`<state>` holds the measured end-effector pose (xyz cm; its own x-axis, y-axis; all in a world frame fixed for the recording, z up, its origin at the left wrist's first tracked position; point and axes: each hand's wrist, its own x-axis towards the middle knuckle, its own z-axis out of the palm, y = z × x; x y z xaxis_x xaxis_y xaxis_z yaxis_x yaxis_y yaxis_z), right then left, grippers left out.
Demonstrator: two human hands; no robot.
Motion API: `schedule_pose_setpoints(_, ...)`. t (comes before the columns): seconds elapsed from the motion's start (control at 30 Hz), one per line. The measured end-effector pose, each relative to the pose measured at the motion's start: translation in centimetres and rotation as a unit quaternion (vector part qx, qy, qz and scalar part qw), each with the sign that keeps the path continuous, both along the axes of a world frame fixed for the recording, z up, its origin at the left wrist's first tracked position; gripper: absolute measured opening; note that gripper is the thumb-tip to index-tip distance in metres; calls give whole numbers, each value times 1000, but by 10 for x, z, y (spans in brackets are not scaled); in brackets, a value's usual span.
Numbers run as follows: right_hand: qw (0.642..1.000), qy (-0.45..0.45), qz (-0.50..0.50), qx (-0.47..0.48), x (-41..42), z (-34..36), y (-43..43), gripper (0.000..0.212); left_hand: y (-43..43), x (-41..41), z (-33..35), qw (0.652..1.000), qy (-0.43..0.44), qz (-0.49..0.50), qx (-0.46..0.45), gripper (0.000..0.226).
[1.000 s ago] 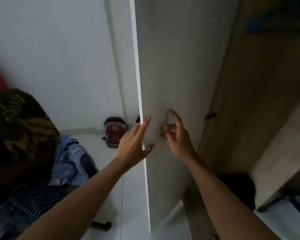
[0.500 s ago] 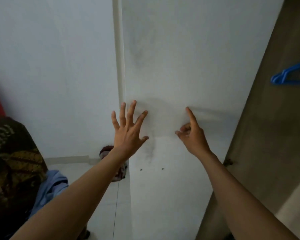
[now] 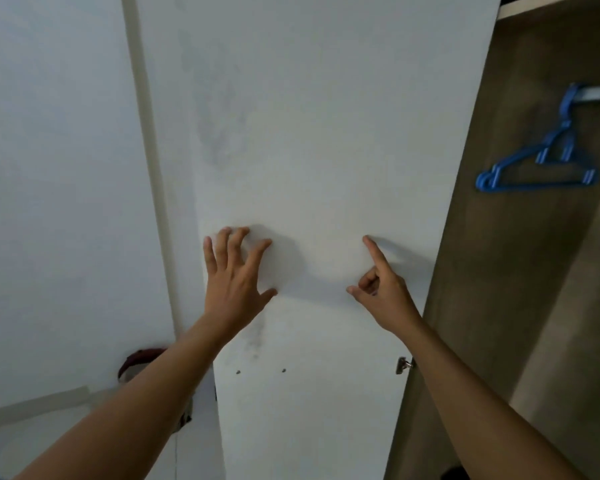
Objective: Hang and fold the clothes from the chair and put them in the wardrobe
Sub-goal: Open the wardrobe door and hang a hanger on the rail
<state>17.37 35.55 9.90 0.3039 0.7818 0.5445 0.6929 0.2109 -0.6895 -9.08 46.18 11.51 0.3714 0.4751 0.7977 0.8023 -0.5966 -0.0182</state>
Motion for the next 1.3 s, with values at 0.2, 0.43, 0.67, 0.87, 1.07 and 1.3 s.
schedule_pose_setpoints(0.2, 1000, -4, 28, 12, 19, 32, -20, 82, -19, 60, 59, 992, 24, -105, 64, 77)
schedule_pose_setpoints(0.43, 979, -1, -128, 159, 123, 132, -69, 87, -66, 177, 147, 967, 116, -179, 139, 77)
schedule_pose_setpoints(0.67, 956, 18, -222, 189, 264, 162, -89, 113, -82, 305, 197, 935, 163, -253, 190, 72)
schedule_pose_setpoints(0.87, 968, -77, -216, 104, 360, 175, -82, 140, -87, 404, 219, 935, 186, -254, 163, 84)
schedule_pose_setpoints(1.07, 980, -80, -176, 51, 376, 194, -70, 122, -77, 438, 215, 937, 176, -248, 172, 100)
schedule_pose_setpoints(1.3, 971, -116, -203, 46, 374, 189, -63, 122, -77, 436, 217, 938, 167, -255, 164, 96)
